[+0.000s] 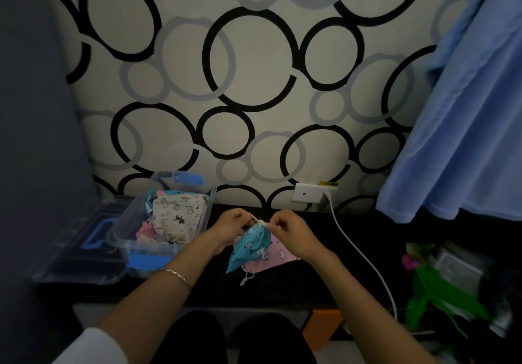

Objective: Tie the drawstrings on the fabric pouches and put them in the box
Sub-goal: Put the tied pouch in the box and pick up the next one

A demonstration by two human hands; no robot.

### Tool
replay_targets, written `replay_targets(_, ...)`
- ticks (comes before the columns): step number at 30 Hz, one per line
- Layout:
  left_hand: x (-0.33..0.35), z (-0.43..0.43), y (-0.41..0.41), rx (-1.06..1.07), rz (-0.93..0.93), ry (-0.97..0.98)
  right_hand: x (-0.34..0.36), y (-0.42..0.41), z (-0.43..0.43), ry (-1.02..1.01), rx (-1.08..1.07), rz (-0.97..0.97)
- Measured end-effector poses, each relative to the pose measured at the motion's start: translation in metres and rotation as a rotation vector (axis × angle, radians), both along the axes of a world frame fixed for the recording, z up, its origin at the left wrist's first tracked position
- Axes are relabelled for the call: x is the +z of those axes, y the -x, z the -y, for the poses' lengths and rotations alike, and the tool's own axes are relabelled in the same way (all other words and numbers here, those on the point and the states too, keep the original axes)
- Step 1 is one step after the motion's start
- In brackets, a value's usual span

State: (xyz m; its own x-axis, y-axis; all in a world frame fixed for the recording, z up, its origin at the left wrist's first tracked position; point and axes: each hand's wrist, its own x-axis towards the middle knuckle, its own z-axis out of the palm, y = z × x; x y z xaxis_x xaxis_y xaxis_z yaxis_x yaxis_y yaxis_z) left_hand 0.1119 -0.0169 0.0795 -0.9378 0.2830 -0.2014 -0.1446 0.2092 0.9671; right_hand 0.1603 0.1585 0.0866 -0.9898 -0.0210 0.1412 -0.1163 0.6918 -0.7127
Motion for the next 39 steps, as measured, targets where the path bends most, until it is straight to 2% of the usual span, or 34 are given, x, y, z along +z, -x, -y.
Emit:
replay_targets(3, -0.001, 0.001, -0.002, -0.031, 0.080, -0.056, -0.008, 0.002, -0.003, 0.108, 0.002, 0.063)
replay_targets(8, -0.005, -0.002, -0.007, -0.053, -0.008, -0.019, -0.012, 0.003, 0.004, 0.328, -0.090, 0.151)
replay_targets(12, -0.005, -0.006, -0.009, -0.072, -0.063, 0.061, -0.015, 0.008, 0.007, 0.359, -0.133, 0.305)
replay_targets(21, 0.000, -0.003, -0.005, -0.290, -0.244, 0.197, -0.017, 0.007, 0.012, 0.516, -0.253, 0.345)
replay_targets(25, 0.006, -0.003, -0.004, -0.314, -0.253, 0.193, -0.016, 0.007, 0.015, 0.687, -0.329, 0.398)
replay_targets(29, 0.007, 0.005, 0.000, -0.321, -0.317, 0.268, -0.020, 0.009, 0.012, 0.521, -0.289, 0.270)
replay_targets(32, 0.006, 0.013, 0.009, -0.328, -0.368, 0.411, -0.021, 0.010, 0.009, 0.448, -0.244, 0.170)
replay_targets(34, 0.010, 0.016, 0.009, -0.352, -0.407, 0.488, -0.019, 0.011, 0.010, 0.427, -0.198, 0.160)
replay_targets(39, 0.022, 0.016, 0.010, -0.376, -0.456, 0.470, -0.017, 0.013, 0.013, 0.355, -0.089, 0.199)
